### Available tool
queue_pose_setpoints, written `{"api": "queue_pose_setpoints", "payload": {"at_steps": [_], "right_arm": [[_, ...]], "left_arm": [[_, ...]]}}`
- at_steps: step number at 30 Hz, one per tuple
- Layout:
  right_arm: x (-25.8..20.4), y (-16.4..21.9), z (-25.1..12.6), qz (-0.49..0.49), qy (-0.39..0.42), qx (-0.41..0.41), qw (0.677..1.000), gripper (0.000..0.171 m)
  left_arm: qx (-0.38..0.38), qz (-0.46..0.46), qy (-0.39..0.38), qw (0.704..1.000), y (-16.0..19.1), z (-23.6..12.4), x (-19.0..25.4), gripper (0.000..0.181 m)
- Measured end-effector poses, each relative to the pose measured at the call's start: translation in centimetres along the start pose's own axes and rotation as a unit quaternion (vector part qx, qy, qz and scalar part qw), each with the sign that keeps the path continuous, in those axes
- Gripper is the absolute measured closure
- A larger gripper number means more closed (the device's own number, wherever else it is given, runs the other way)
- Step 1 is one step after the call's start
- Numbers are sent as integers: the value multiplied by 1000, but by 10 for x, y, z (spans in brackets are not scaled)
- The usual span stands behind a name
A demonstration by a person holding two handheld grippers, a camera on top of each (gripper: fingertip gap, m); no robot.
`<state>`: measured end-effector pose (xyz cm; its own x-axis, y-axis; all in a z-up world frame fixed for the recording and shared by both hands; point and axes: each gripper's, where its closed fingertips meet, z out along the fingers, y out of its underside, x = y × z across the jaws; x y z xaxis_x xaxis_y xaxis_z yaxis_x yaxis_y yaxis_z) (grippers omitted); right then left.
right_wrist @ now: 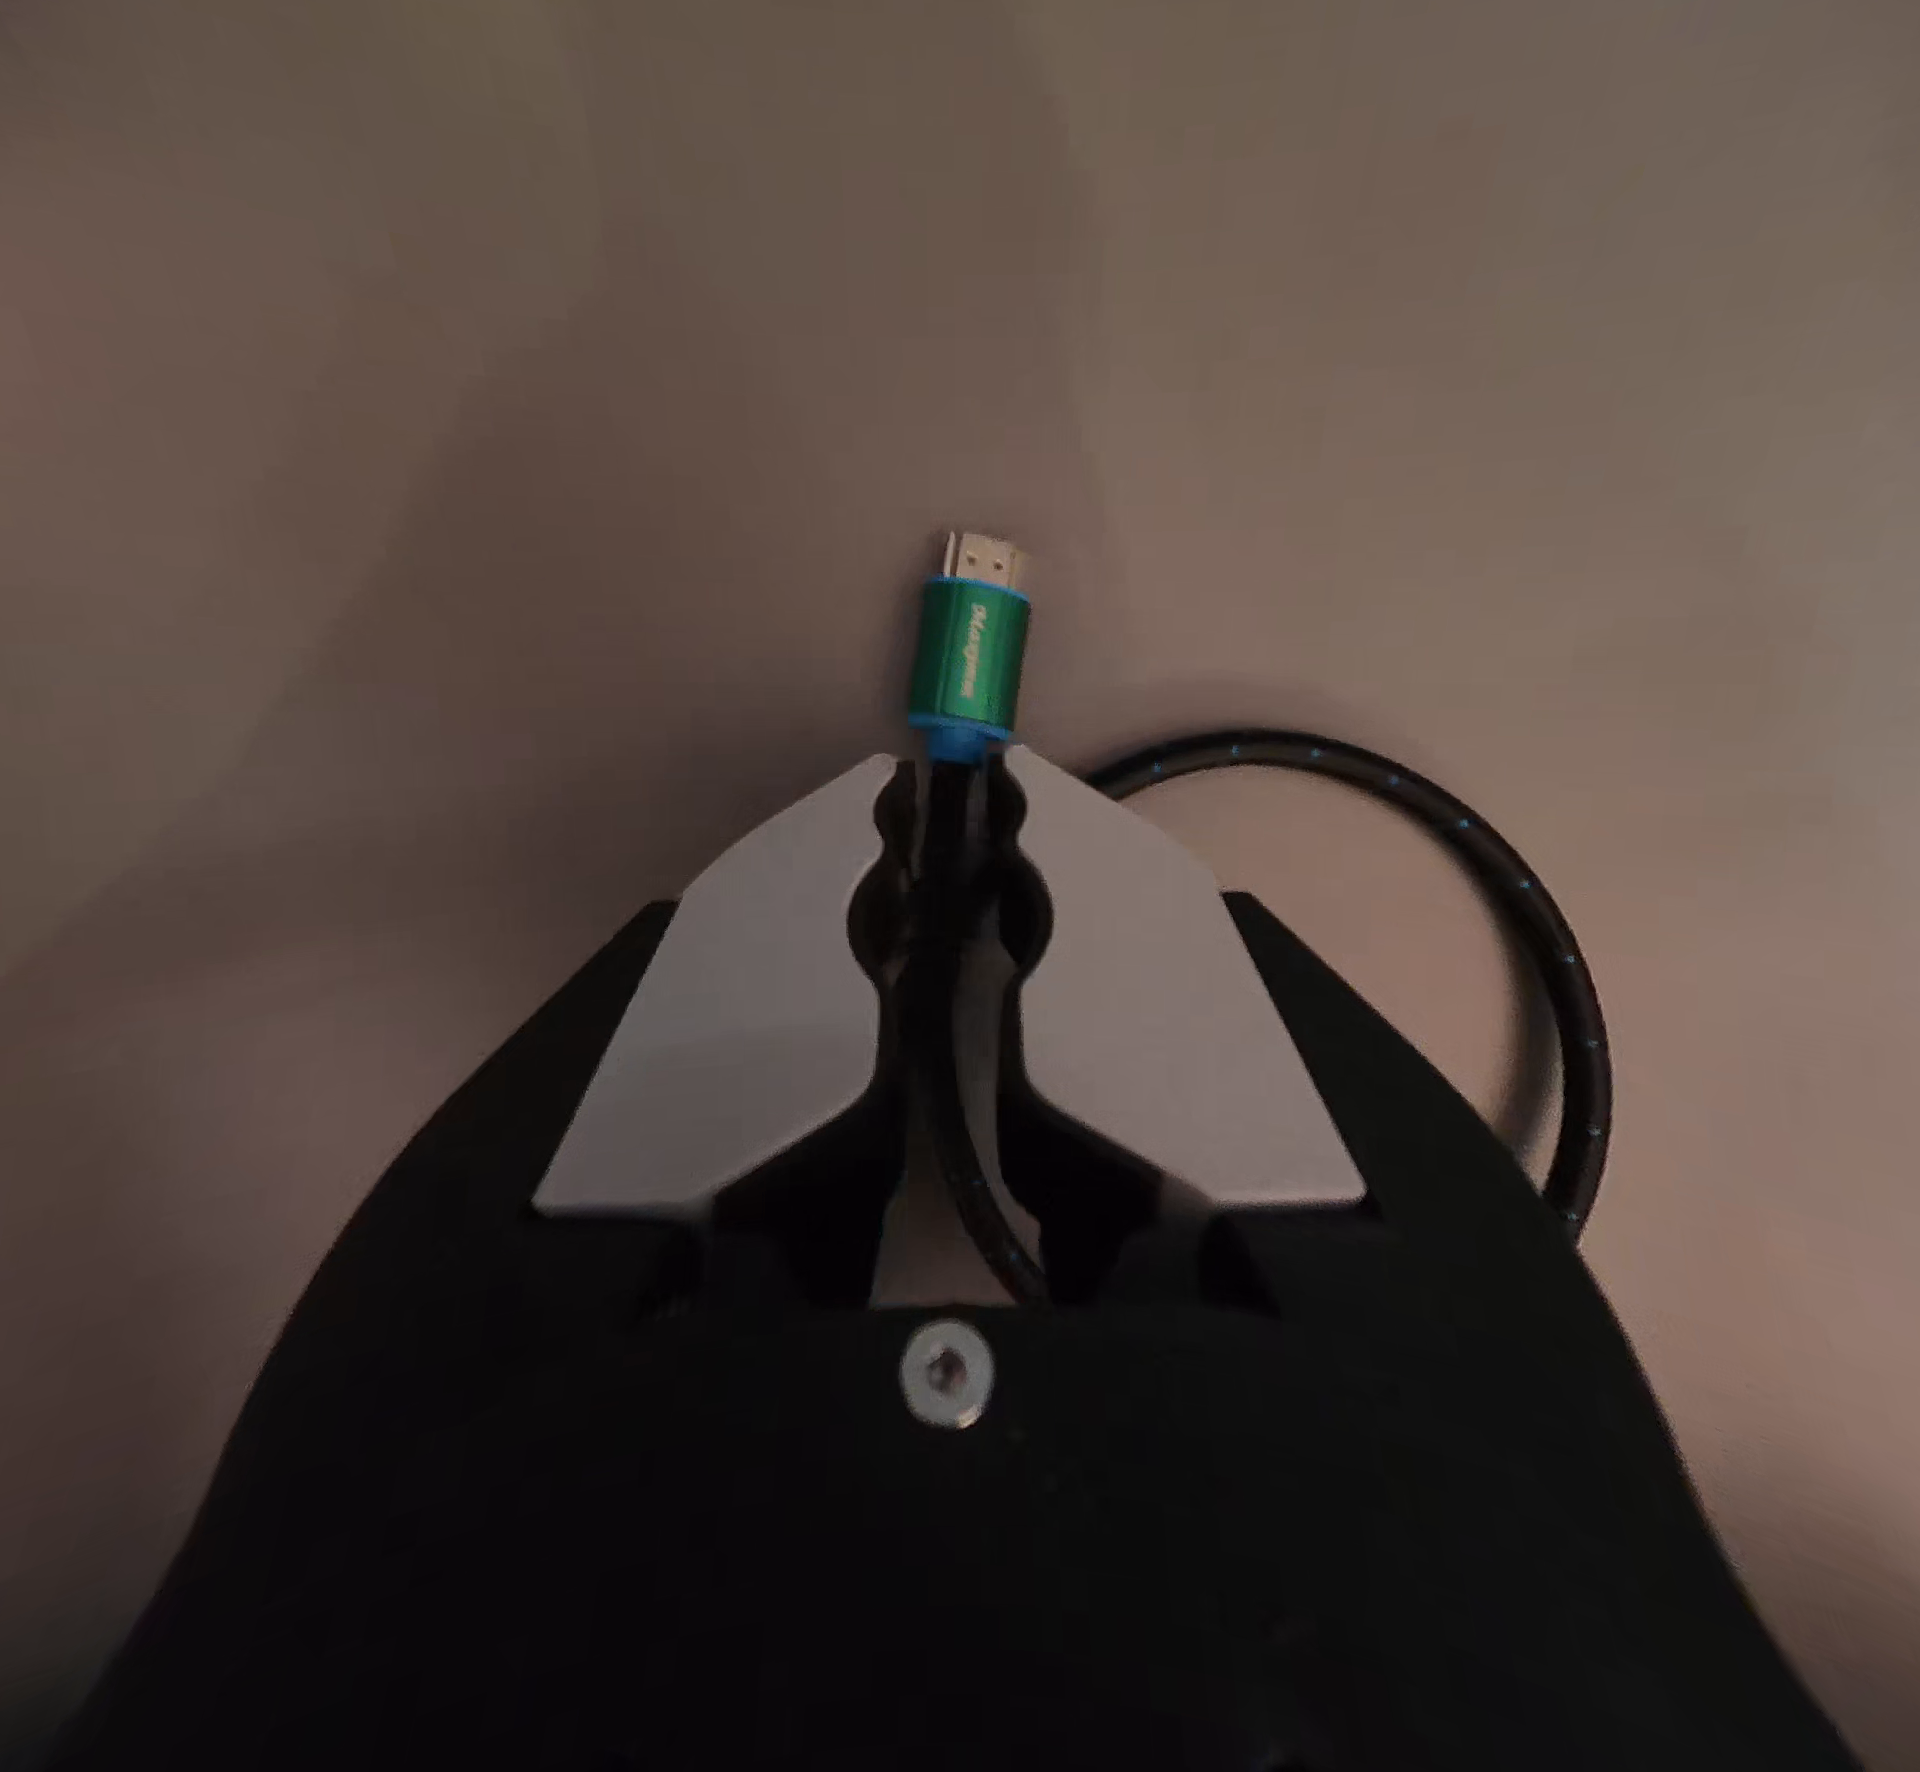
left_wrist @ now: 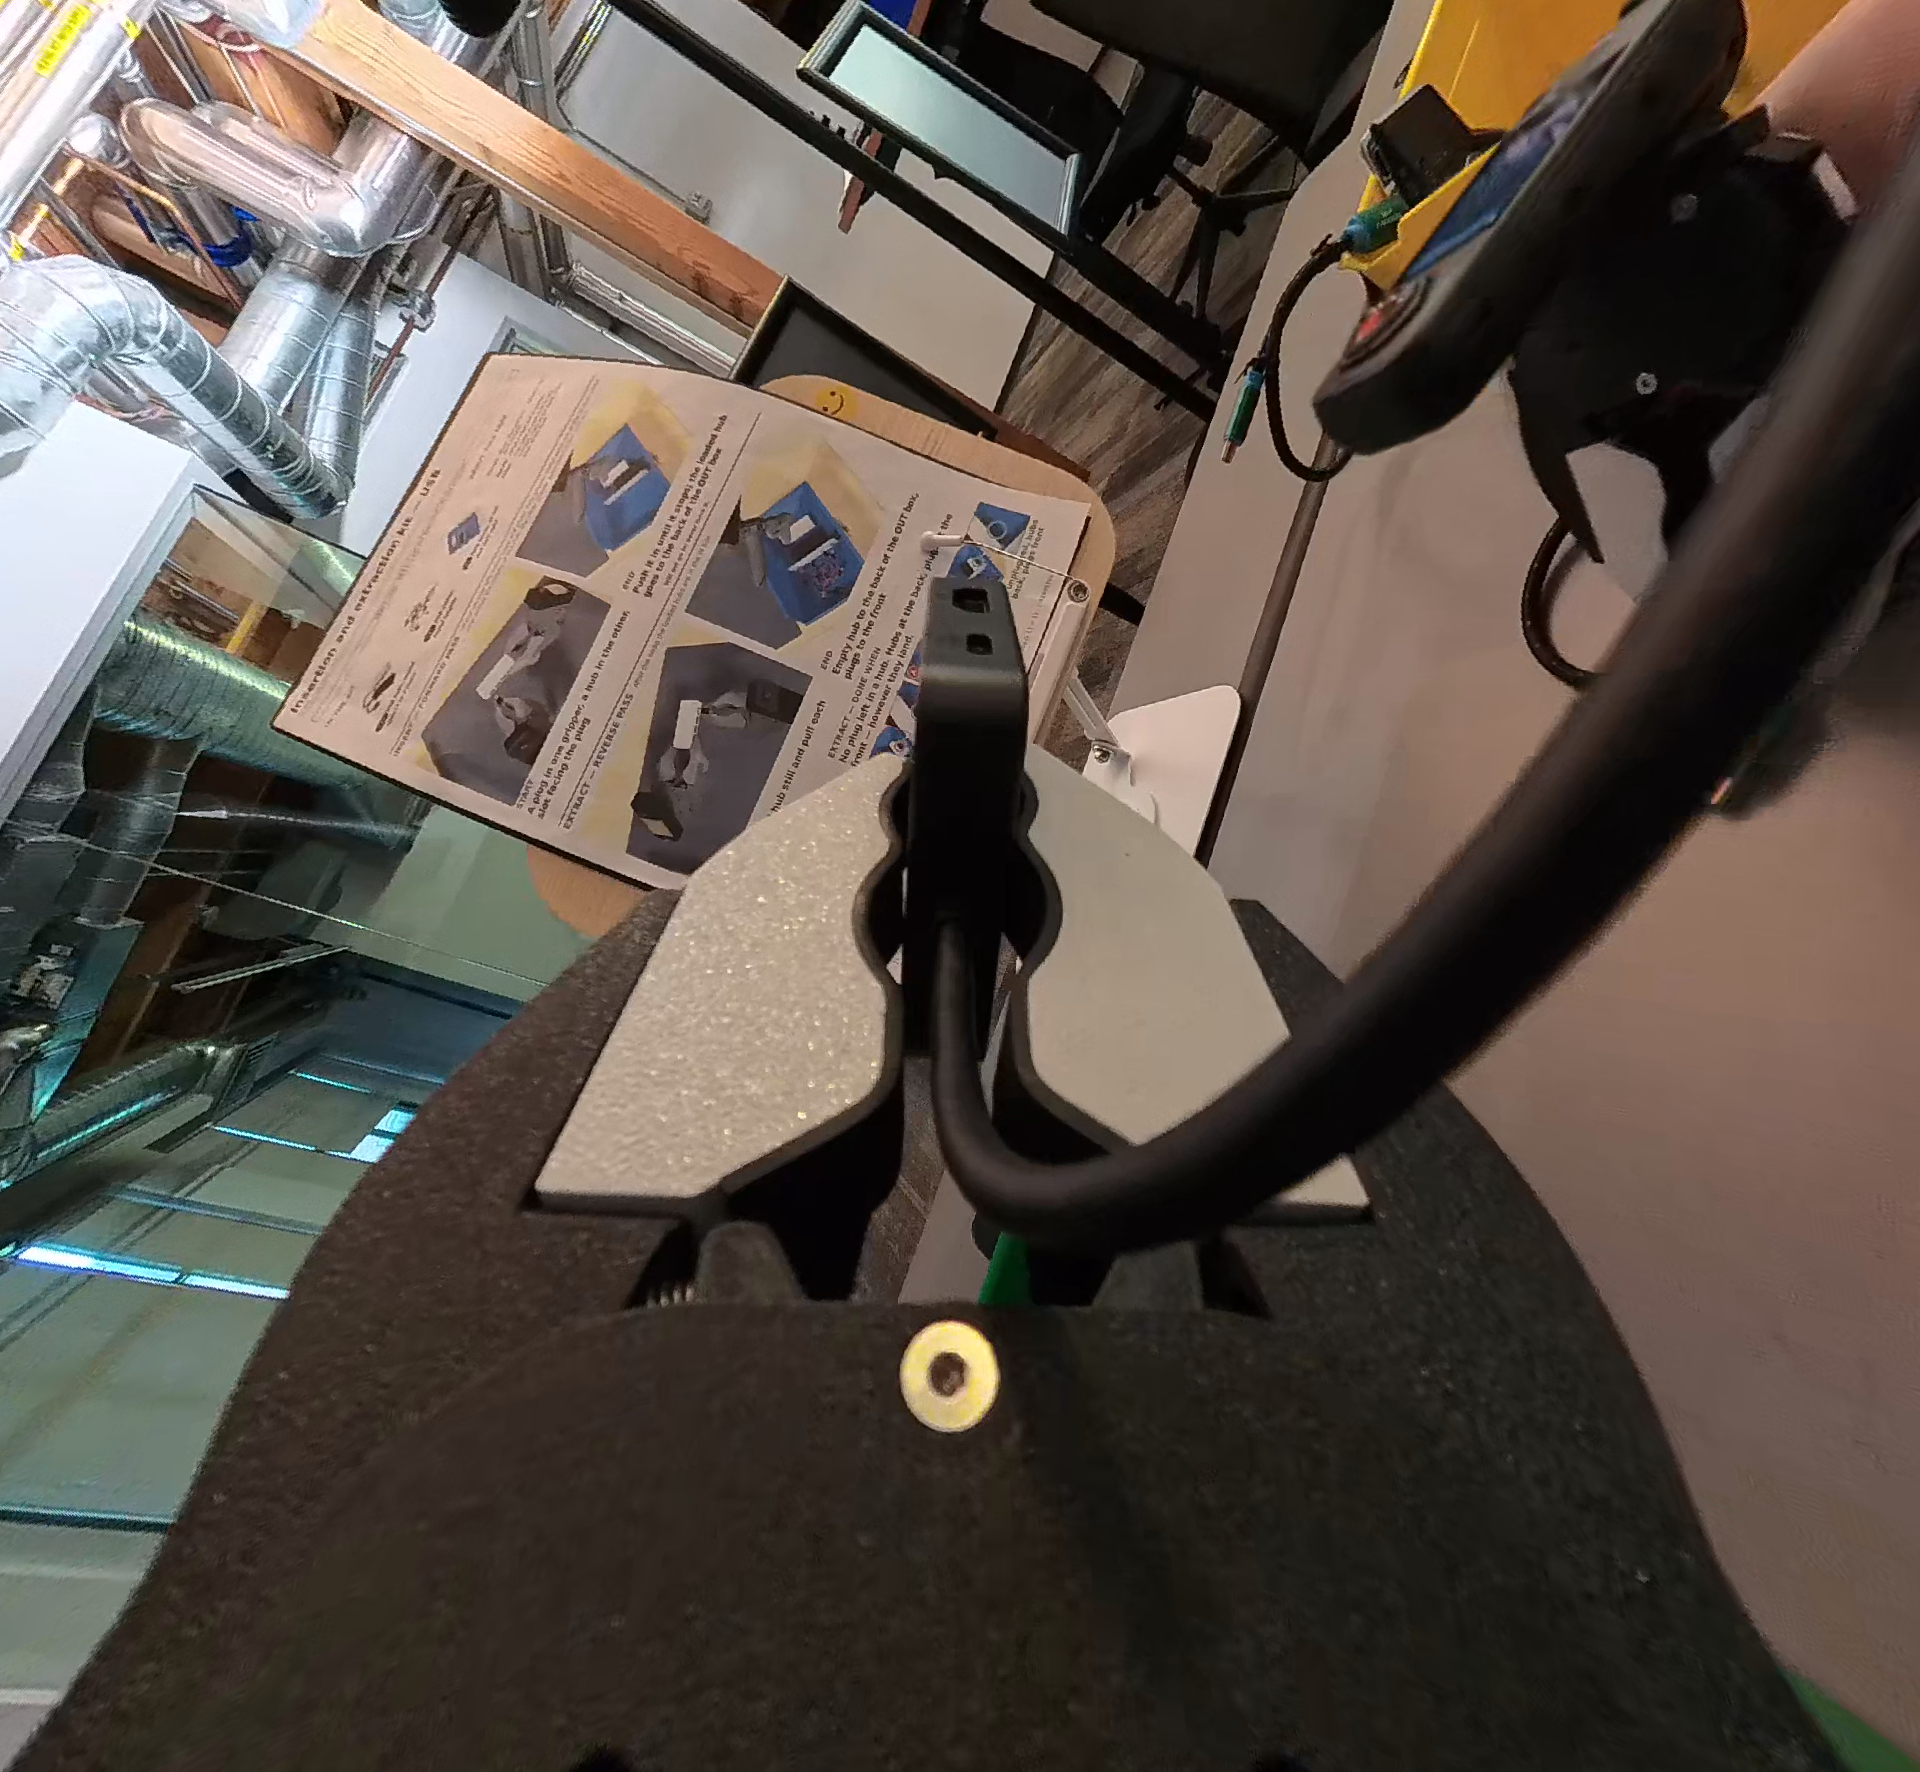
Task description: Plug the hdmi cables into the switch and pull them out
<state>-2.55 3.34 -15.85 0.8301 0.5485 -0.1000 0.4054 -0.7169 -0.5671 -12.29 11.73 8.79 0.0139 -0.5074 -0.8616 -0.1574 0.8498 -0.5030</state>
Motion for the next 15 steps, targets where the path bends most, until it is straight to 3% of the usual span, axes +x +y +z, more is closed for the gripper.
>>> {"api": "queue_pose_setpoints", "payload": {"at_steps": [9,15], "right_arm": [[9,-6,2,11,11,23,1000,162],[1,-59,-70,-15,67,119,990,163]], "left_arm": [[4,-4,-7,1000,-2,2,-1,168],[0,17,7,1000,-6,17,16,168]]}}
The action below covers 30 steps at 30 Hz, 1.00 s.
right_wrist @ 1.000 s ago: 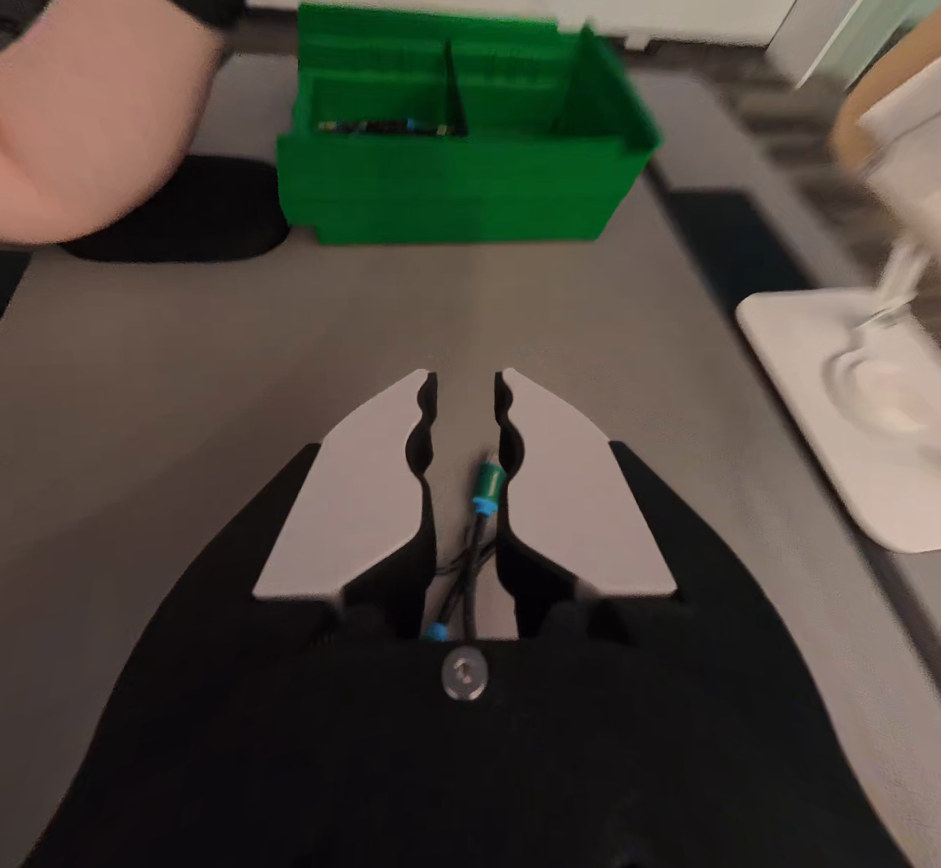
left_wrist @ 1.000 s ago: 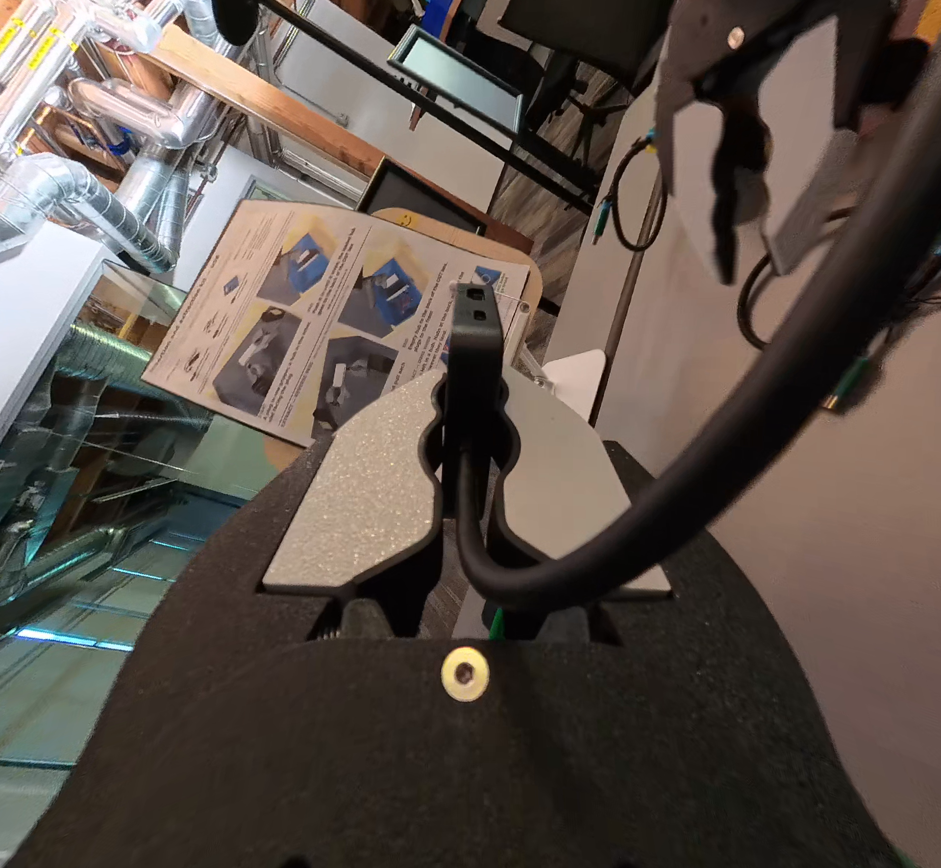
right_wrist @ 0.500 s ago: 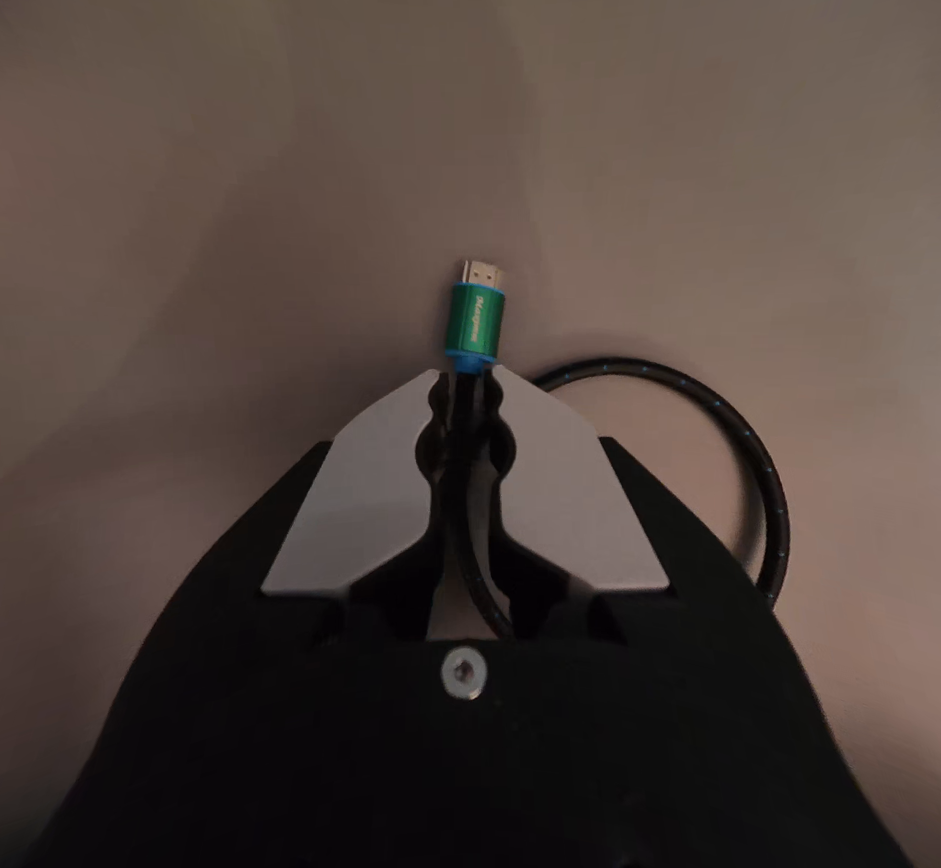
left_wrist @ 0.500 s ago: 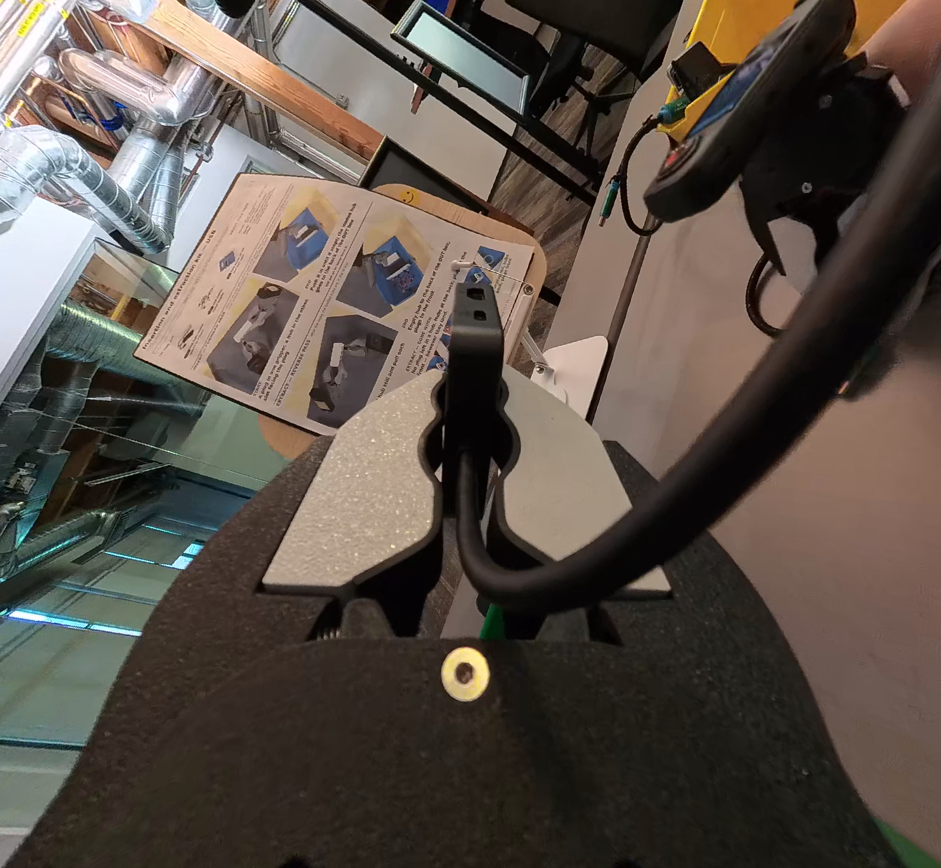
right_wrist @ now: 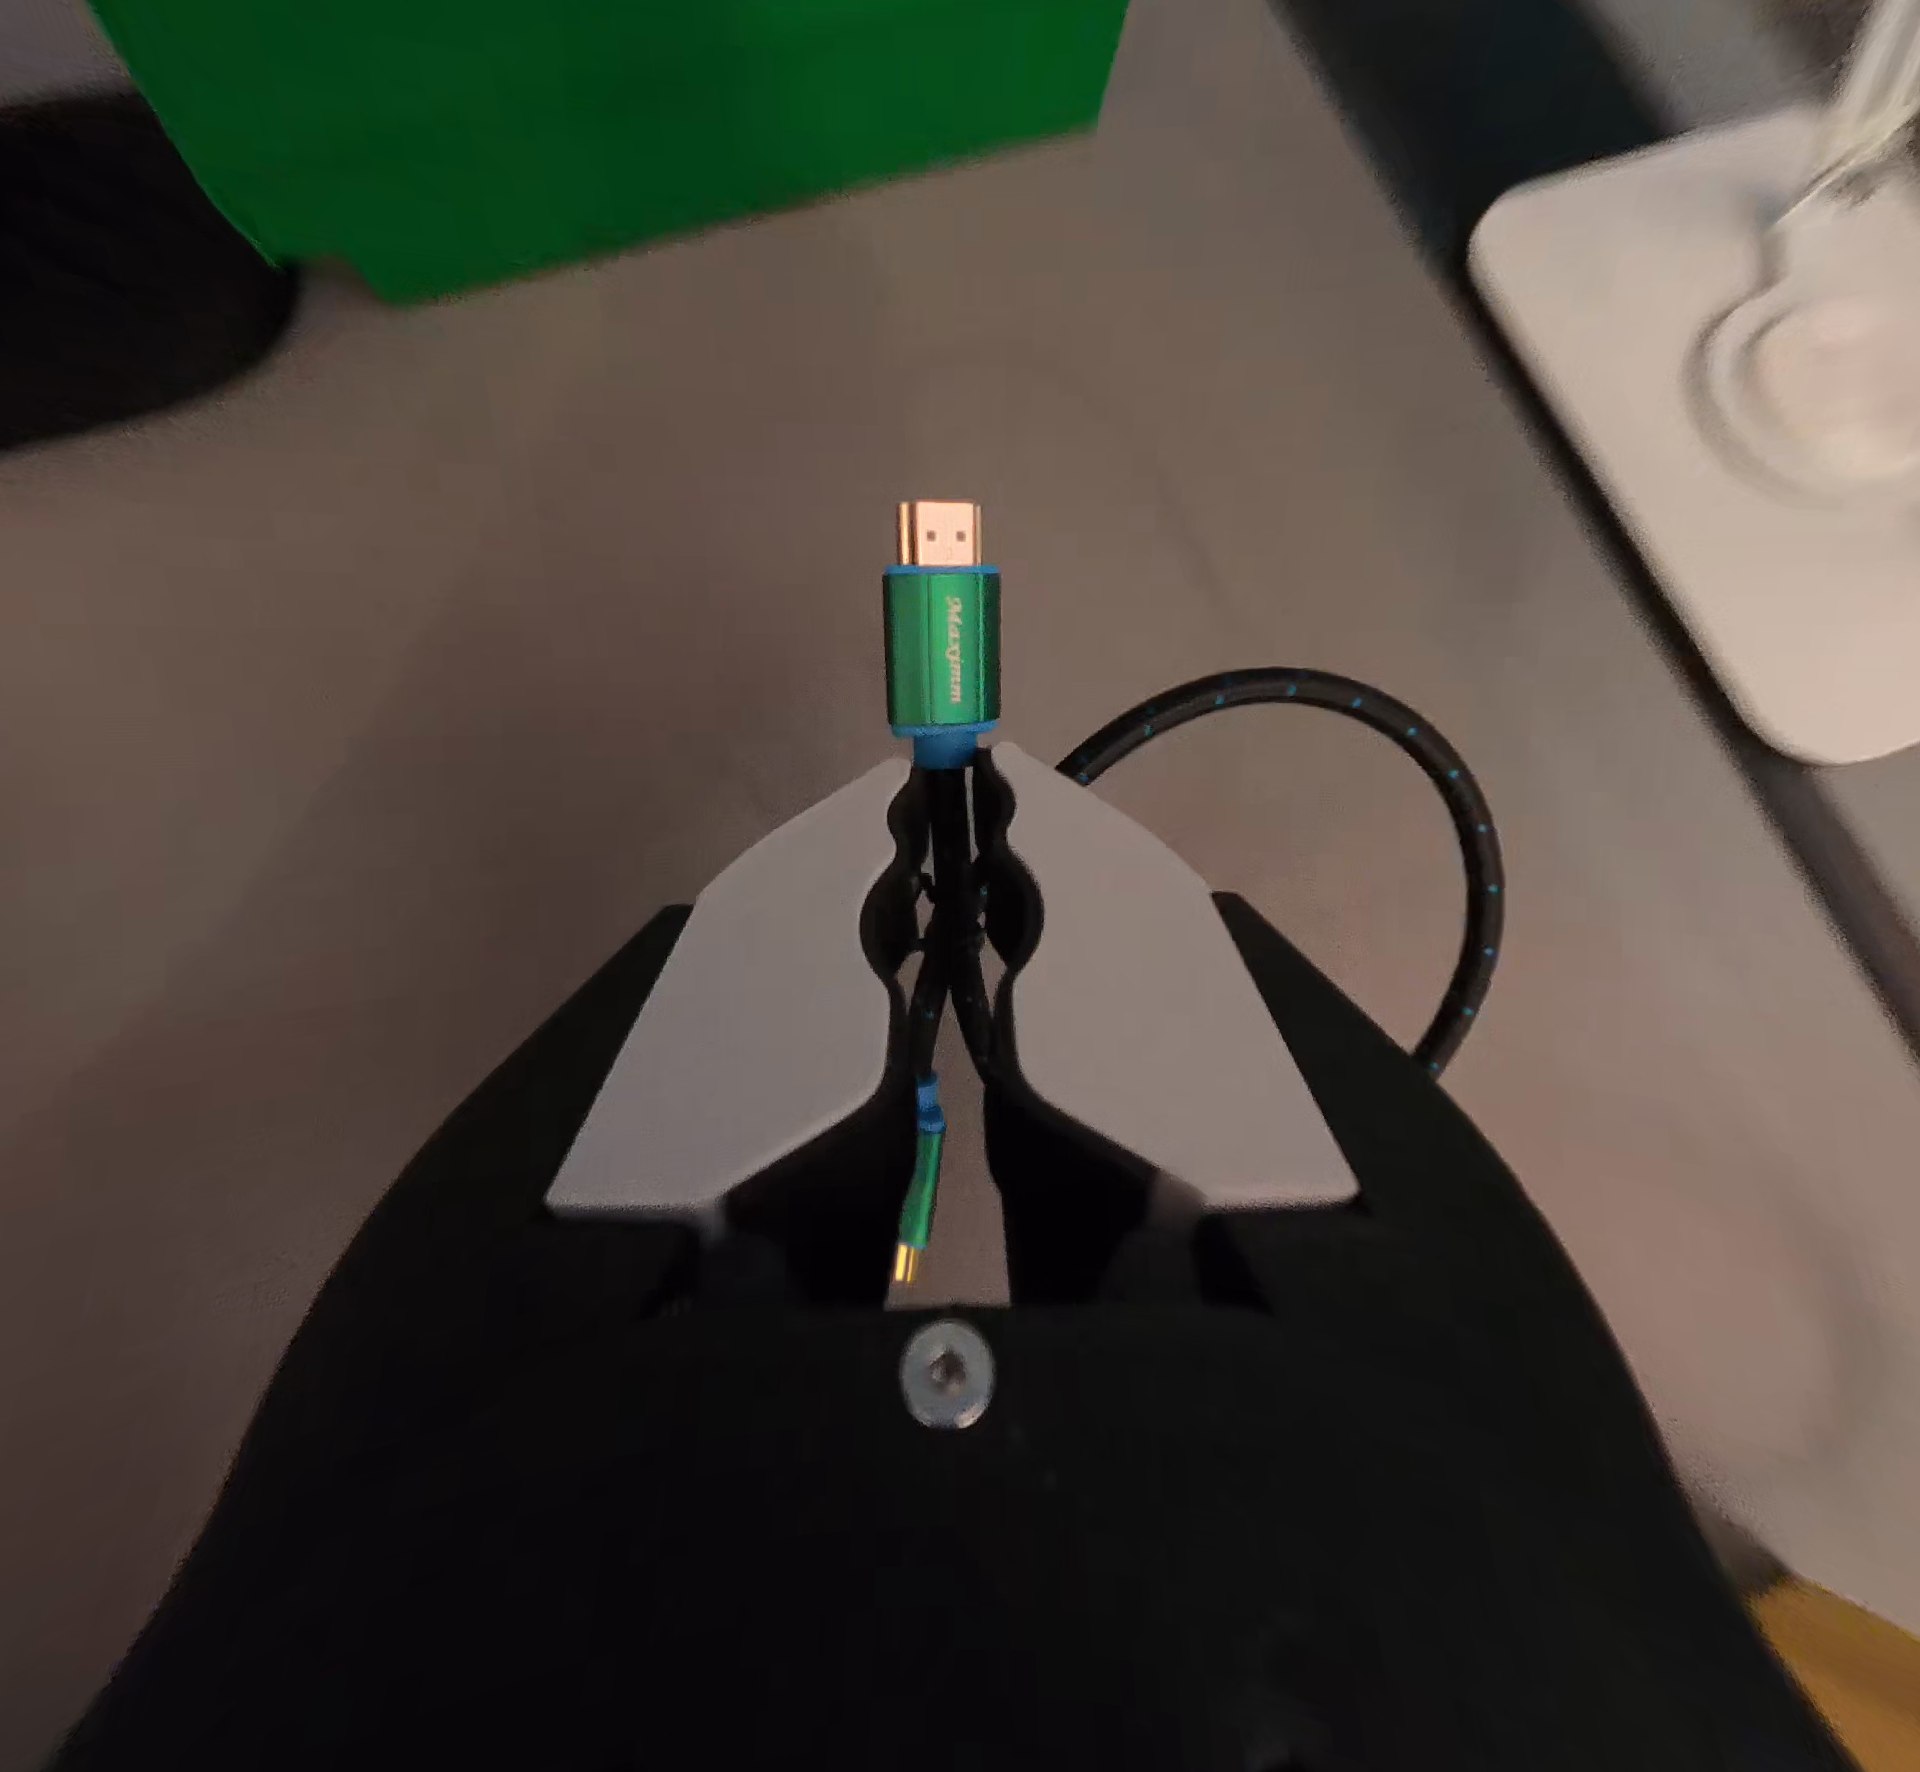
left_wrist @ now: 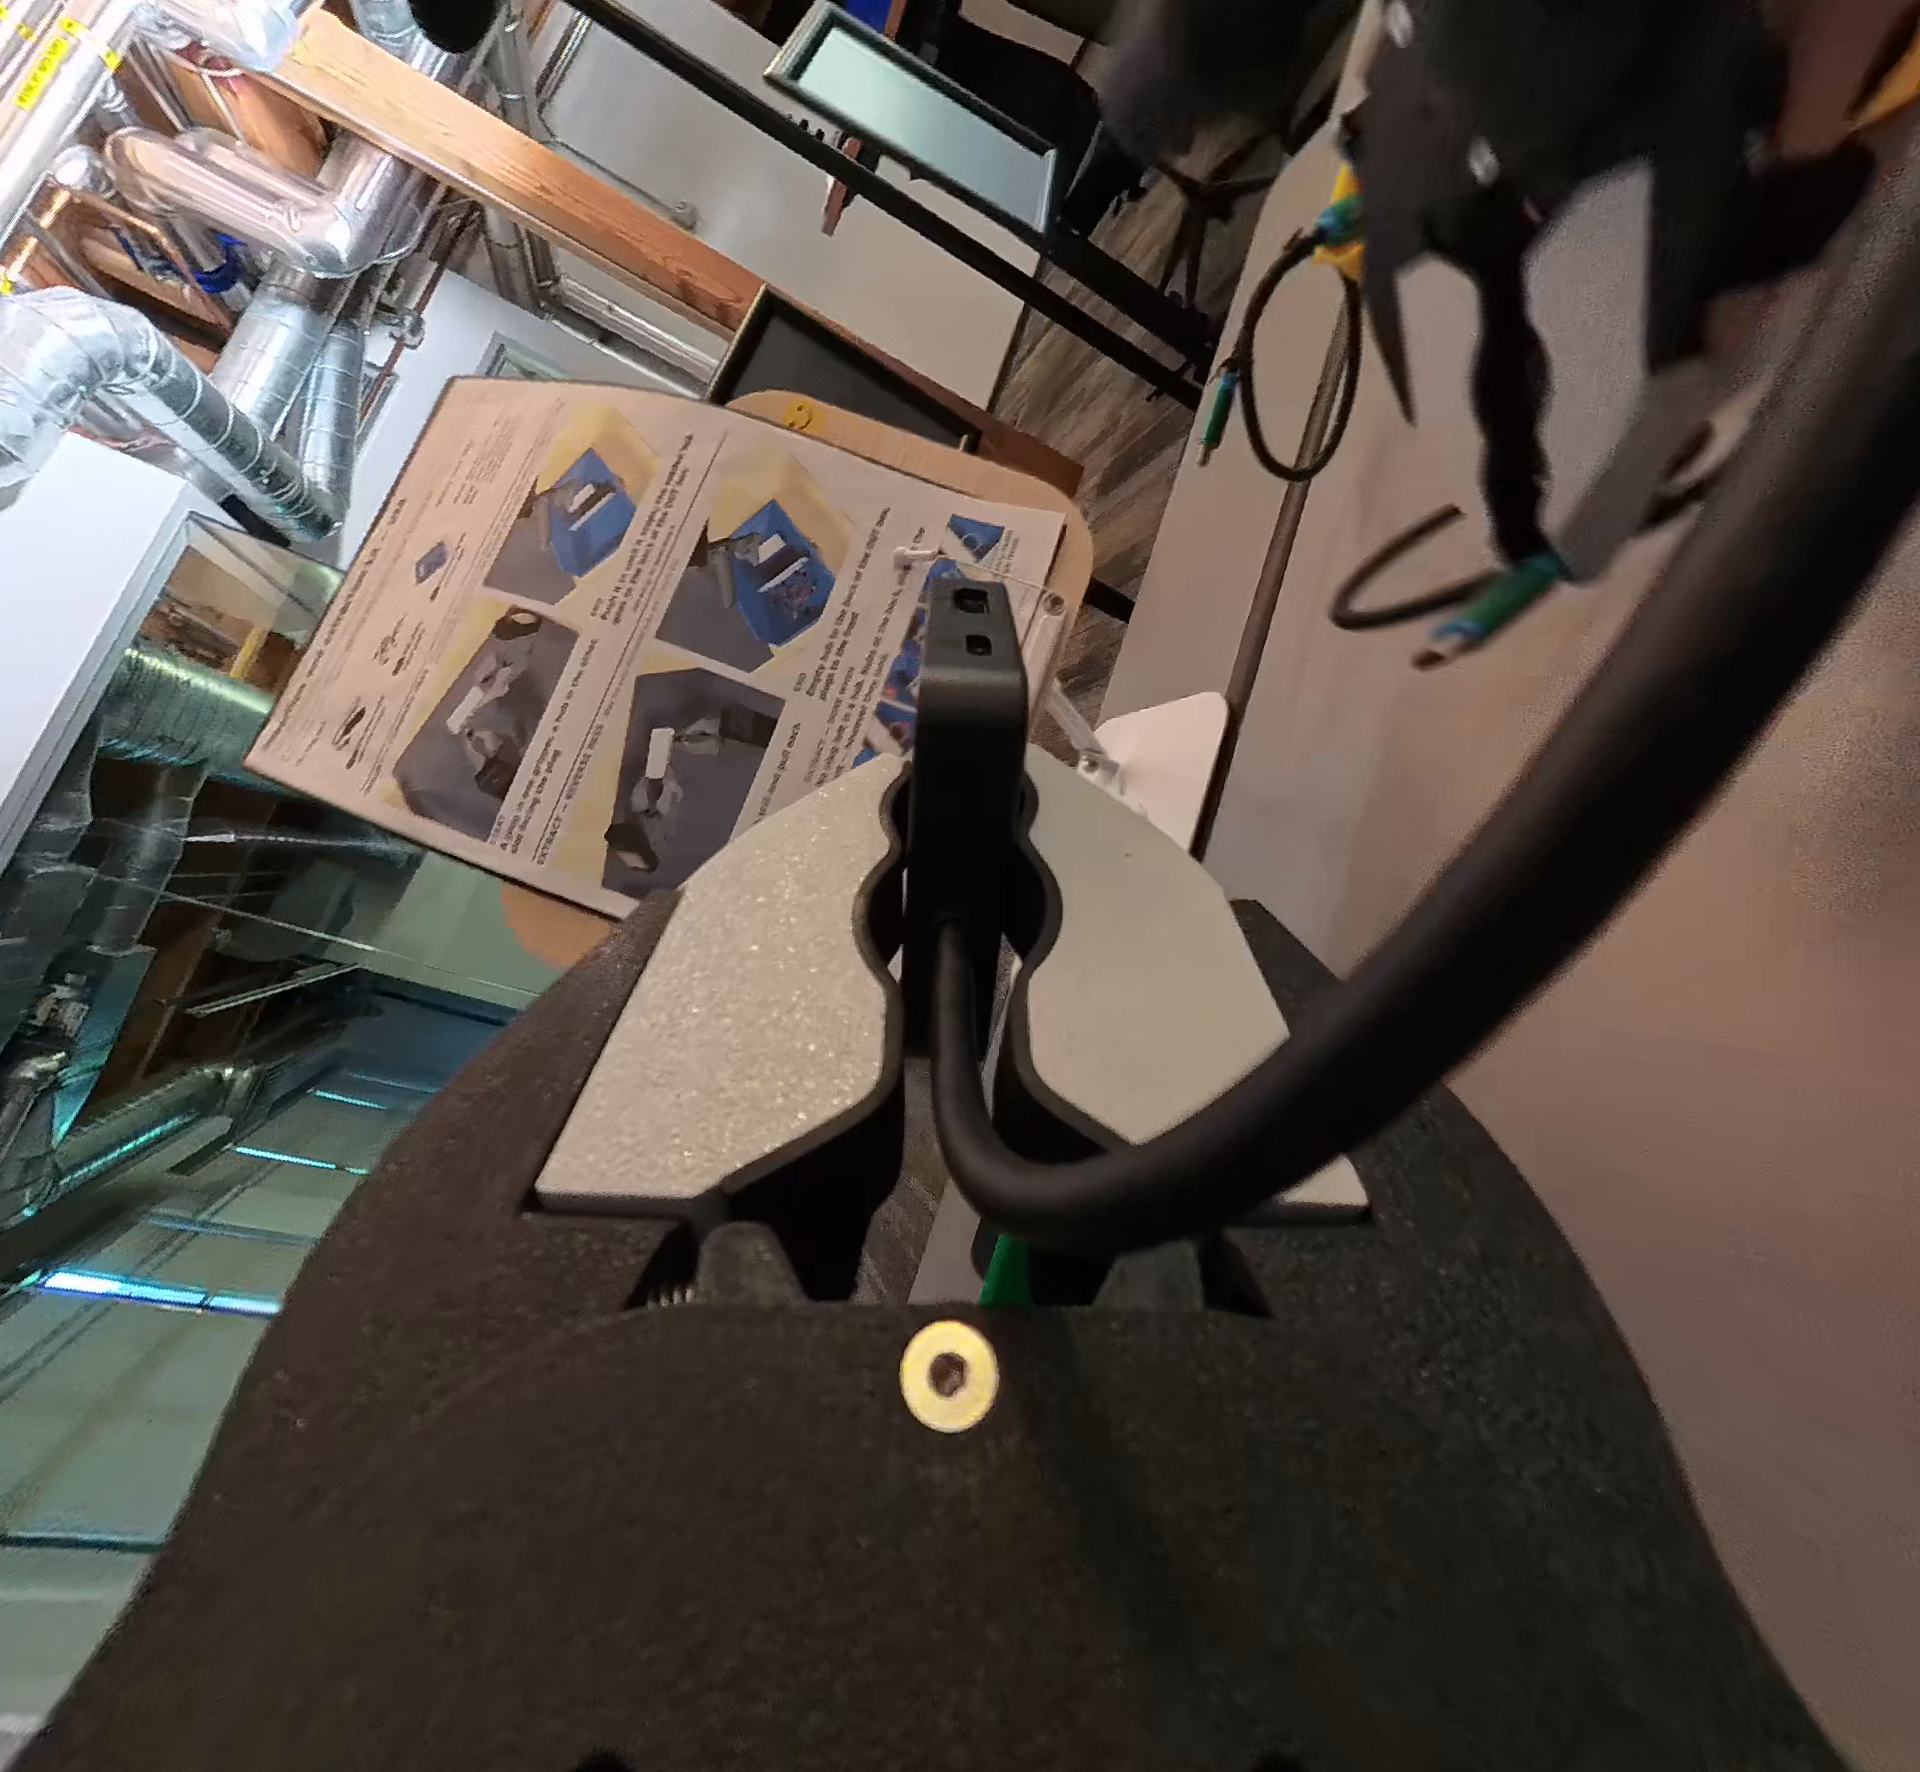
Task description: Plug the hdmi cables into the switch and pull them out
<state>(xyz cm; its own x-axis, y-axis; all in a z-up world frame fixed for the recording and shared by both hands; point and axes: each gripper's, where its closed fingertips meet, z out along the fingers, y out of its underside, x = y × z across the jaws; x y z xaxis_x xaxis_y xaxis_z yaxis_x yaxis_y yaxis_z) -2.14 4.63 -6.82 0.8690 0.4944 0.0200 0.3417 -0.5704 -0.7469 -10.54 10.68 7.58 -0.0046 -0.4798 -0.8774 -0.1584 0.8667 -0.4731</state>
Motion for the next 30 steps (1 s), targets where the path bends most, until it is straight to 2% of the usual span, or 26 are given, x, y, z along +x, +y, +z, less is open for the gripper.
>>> {"api": "queue_pose_setpoints", "payload": {"at_steps": [4,8,16,30], "right_arm": [[-15,-38,-53,-31,54,30,998,163],[-31,-45,-80,-30,79,14,996,163],[-41,-39,-73,-1,62,-22,998,163],[-37,-21,-65,26,57,-67,996,163]], "left_arm": [[-3,27,18,999,-12,17,22,167],[-11,52,22,998,-18,29,37,168],[-39,108,25,993,-19,46,60,168],[-49,136,57,988,-17,56,86,168]]}}
